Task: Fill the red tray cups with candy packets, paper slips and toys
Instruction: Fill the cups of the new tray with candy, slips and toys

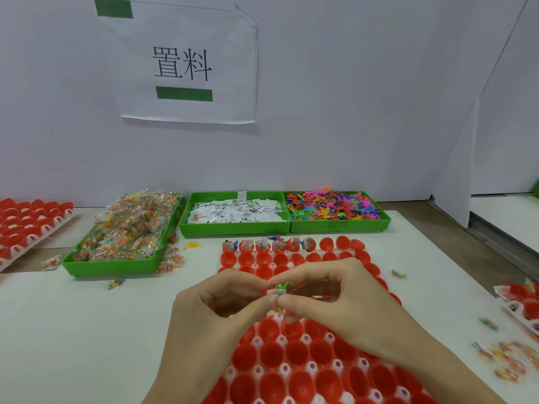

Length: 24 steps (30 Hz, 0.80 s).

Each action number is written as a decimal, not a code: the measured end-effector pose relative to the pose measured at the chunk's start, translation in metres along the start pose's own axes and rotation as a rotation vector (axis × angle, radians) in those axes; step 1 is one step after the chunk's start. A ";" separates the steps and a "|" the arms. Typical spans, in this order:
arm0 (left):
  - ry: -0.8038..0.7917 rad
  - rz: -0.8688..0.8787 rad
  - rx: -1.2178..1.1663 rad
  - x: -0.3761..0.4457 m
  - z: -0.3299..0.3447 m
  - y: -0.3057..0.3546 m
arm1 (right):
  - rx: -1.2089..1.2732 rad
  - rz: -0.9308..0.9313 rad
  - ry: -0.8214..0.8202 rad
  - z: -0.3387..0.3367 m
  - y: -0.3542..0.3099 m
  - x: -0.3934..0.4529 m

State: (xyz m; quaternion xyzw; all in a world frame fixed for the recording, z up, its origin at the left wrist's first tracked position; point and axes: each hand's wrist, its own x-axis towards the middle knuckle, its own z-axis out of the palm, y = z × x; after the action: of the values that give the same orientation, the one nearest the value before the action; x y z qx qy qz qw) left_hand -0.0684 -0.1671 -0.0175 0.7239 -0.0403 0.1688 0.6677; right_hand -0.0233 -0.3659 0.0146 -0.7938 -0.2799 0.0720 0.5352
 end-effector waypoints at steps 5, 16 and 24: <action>0.000 0.004 0.006 0.002 0.001 -0.003 | 0.044 0.054 -0.008 -0.003 0.000 -0.002; -0.161 0.000 -0.007 0.017 0.022 0.013 | -0.106 -0.014 0.072 -0.032 0.003 -0.003; -0.550 0.506 1.084 0.084 0.080 -0.012 | -0.232 0.138 0.486 -0.093 0.050 0.012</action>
State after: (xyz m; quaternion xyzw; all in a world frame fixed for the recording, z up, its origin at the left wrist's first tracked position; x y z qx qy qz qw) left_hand 0.0294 -0.2303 -0.0077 0.9426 -0.2878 0.1259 0.1134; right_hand 0.0436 -0.4485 0.0109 -0.8610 -0.0949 -0.1166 0.4859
